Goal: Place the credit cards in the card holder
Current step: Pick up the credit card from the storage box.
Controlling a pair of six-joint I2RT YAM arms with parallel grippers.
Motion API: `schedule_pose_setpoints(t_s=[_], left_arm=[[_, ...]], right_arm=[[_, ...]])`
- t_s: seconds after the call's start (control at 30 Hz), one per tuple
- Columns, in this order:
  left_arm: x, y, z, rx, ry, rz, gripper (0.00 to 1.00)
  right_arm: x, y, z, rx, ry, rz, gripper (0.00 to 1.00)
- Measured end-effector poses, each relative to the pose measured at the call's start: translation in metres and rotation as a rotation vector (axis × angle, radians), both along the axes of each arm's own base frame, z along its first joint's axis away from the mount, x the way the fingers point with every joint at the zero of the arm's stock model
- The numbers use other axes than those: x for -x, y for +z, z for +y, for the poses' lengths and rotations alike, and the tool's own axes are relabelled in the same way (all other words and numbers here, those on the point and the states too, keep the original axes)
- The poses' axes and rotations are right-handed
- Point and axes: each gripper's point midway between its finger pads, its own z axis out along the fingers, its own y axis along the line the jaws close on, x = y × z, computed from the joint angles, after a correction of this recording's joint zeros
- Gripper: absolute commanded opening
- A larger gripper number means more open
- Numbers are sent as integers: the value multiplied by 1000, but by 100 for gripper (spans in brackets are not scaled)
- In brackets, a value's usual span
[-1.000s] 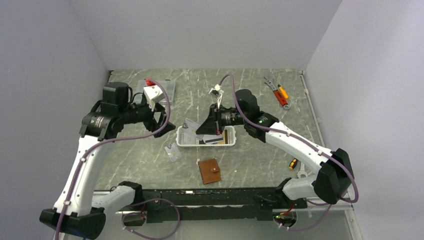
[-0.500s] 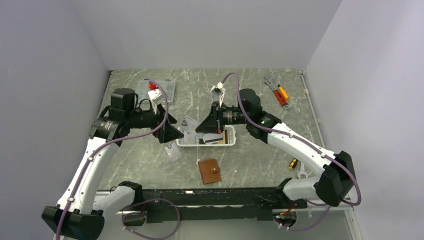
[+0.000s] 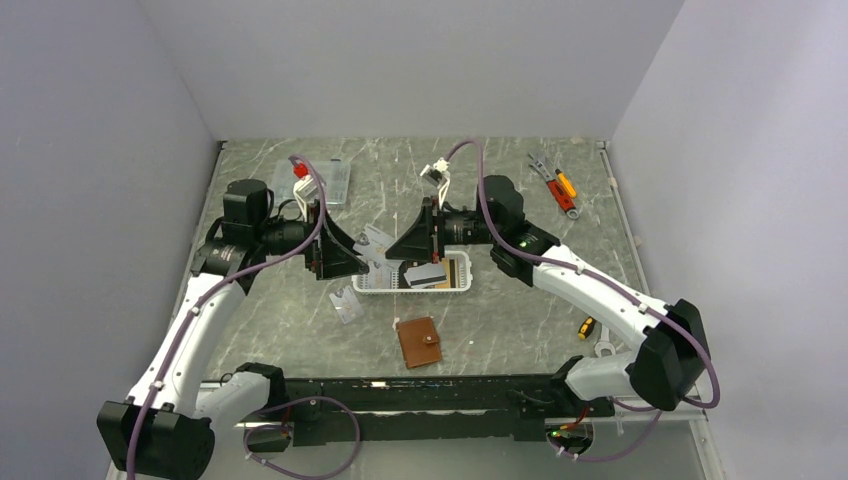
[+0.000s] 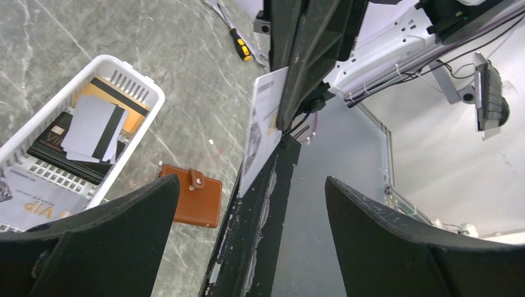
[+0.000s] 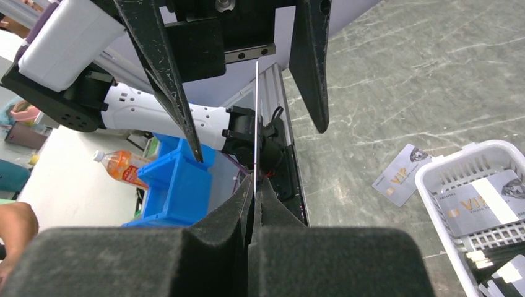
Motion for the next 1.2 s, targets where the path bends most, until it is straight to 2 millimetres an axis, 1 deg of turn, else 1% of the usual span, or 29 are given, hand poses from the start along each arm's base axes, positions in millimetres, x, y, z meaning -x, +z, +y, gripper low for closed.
schedule_pose_setpoints(t_s=[0.1, 0.2, 0.23, 0.33, 0.4, 0.43, 0.6, 0.63, 0.67, 0.7, 0.77, 0.83, 0.97, 1.03, 1.13, 1.2], left_arm=[[2, 4, -1, 30, -20, 14, 79], [6, 9, -1, 57, -39, 15, 65], [7, 10, -1, 65, -46, 13, 59], [9, 14, -1, 87, -67, 14, 45], [9, 15, 0, 93, -69, 12, 36], [9, 15, 1, 95, -67, 19, 33], [8, 16, 2, 100, -67, 11, 23], [8, 16, 2, 100, -66, 11, 19], [8, 16, 2, 99, -66, 8, 11], [8, 16, 2, 98, -65, 6, 1], [8, 15, 2, 97, -64, 9, 0], [9, 15, 3, 97, -69, 3, 0], [12, 16, 2, 97, -86, -2, 0], [14, 16, 2, 99, -95, -4, 0], [17, 18, 2, 103, -107, -15, 0], [18, 20, 3, 104, -112, -25, 0]], right_arm=[[-1, -2, 4, -6, 11, 7, 0], [-1, -10, 11, 2, 26, 27, 0], [-1, -13, 13, 7, 30, 36, 0], [2, -22, 21, 18, 48, 55, 0], [6, -21, 24, 13, 60, 56, 0], [7, -19, 25, 6, 65, 51, 0], [11, -15, 27, -11, 79, 42, 0], [12, -14, 28, -13, 84, 40, 0], [13, -14, 29, -13, 86, 40, 0], [14, -14, 29, -13, 89, 39, 1], [17, -13, 30, -14, 98, 38, 11], [18, -12, 31, -14, 98, 35, 17], [19, -11, 34, 0, 99, 35, 21], [18, -5, 36, -1, 105, 24, 17], [19, 7, 39, -8, 139, 7, 6], [21, 8, 40, 1, 169, 16, 0]])
